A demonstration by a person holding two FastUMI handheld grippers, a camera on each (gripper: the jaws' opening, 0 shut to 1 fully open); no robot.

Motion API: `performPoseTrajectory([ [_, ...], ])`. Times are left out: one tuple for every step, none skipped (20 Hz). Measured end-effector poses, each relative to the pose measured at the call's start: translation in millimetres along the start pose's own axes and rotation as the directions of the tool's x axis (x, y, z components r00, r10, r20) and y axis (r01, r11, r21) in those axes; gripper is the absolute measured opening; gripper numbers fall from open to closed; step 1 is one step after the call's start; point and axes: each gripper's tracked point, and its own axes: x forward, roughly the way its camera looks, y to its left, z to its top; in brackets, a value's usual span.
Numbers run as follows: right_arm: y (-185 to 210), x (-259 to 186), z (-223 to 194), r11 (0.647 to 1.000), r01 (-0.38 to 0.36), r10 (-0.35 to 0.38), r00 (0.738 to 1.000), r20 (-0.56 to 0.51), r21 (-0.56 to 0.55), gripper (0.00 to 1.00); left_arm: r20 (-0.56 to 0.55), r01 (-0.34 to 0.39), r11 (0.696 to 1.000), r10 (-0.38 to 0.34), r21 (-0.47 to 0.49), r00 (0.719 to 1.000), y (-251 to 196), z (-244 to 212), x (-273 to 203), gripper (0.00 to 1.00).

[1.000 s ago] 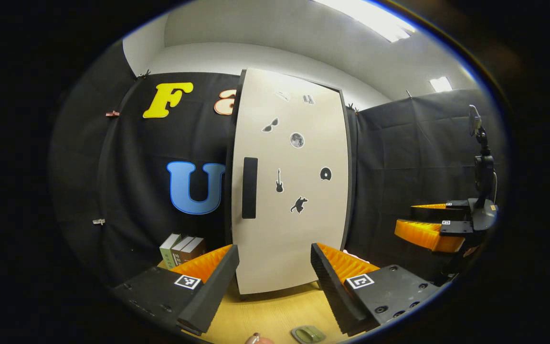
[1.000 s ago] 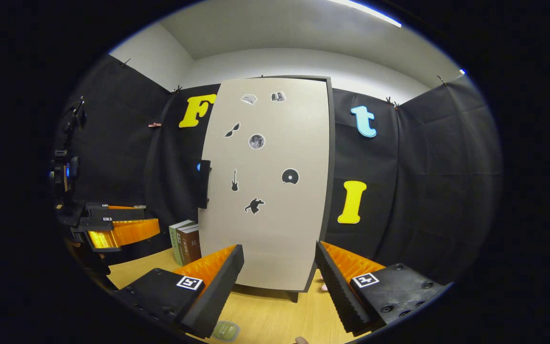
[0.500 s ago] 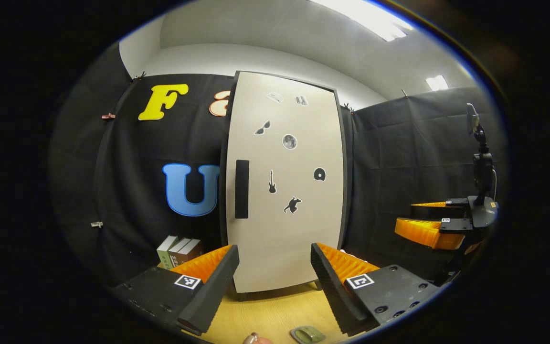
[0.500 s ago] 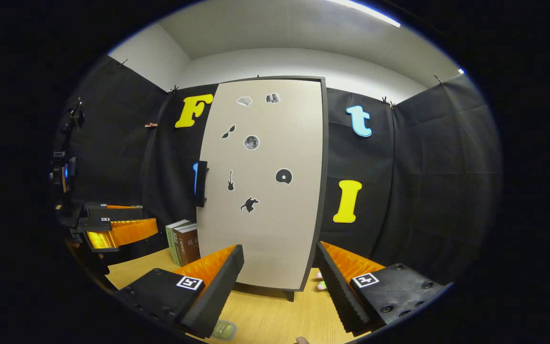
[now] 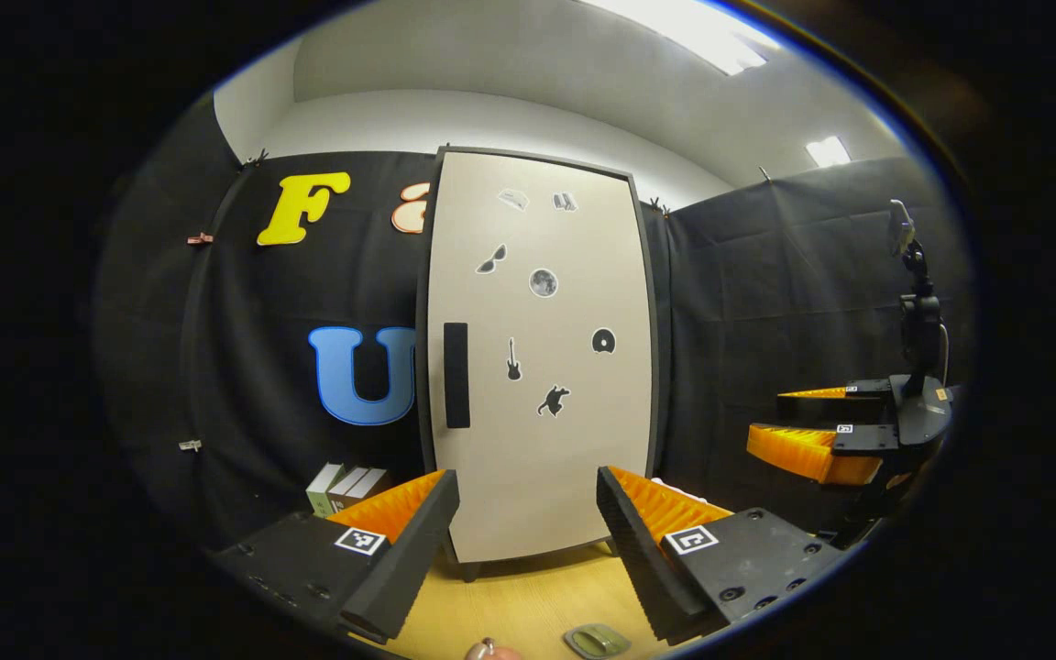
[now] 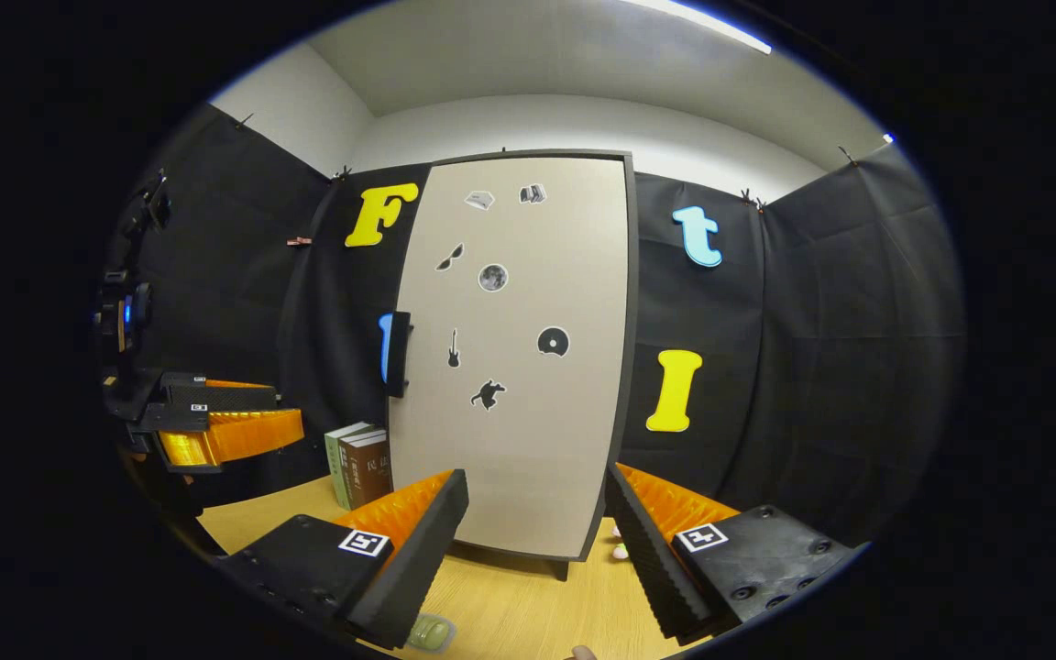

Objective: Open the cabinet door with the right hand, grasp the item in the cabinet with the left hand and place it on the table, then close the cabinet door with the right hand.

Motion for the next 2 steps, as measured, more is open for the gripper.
performPoseTrajectory([
  [-0.4,0.0,1.1,1.0,-0.004,0.004,1.0,-0.003,-0.002,0.97,-0.001,0.004,1.0,-0.004,-0.006,1.0,-2.6,0.9,0.7,0.95],
  [-1.9,0.7,4.0,1.0,-0.001,0.001,1.0,-0.002,-0.006,0.97,-0.002,0.005,1.0,-0.005,-0.004,1.0,-2.4,2.2,2.1,0.95],
])
